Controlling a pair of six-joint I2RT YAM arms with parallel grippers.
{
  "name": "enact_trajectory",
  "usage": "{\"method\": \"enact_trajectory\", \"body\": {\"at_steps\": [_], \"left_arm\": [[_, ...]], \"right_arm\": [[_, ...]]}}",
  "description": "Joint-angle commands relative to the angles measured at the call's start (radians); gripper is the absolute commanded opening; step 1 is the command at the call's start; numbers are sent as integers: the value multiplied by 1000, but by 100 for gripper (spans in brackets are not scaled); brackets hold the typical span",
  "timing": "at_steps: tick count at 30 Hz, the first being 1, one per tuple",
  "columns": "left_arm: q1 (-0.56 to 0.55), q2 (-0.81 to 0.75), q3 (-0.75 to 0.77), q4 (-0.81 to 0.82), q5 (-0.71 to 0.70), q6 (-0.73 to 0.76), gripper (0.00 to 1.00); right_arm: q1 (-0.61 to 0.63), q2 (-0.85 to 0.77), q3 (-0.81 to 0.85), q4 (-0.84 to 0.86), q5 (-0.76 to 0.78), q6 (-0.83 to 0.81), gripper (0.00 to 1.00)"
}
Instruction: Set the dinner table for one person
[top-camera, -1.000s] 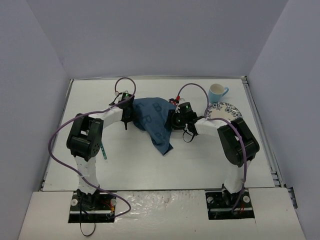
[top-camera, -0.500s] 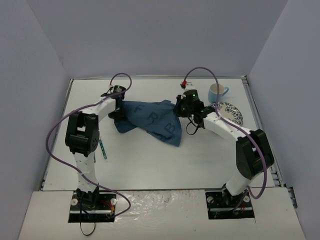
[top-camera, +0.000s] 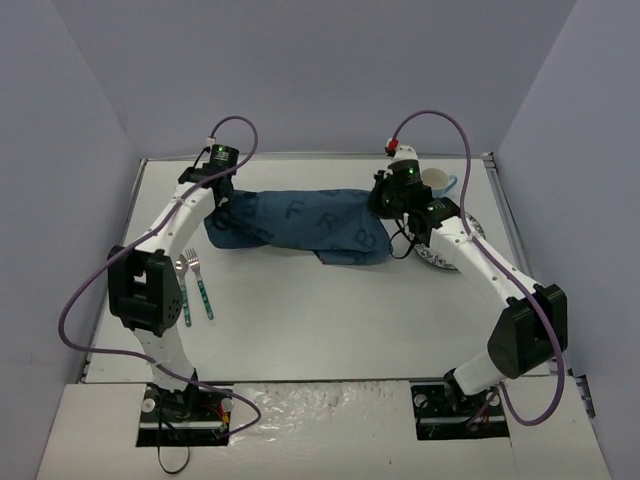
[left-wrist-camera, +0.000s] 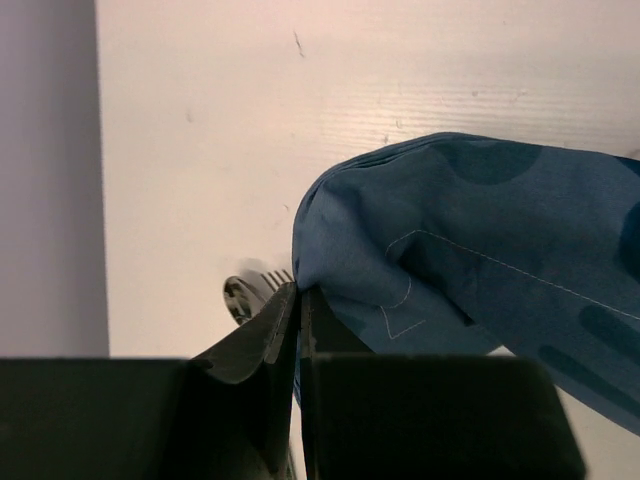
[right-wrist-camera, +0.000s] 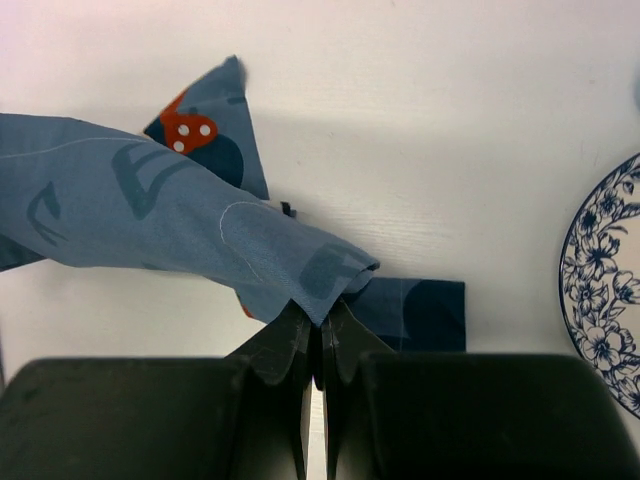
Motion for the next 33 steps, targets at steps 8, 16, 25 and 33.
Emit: {"method": "enact_trajectory", "body": {"at_steps": [8,16,25,33], "left_arm": [[6,-248,231,-42,-66,139,0],[3,-359,407,-182,104,157,0],[3,-372,576,-251,172,296,0],[6,-52,608,-85,118,378,0]], "right_arm": [[-7,-158,270,-89,-38,-111,0],[-6,-300,289,-98,-112,-245,0],[-6,-388,260,-107,-126,-179,0],[-6,-375,-16,-112,-27,20,0]]}}
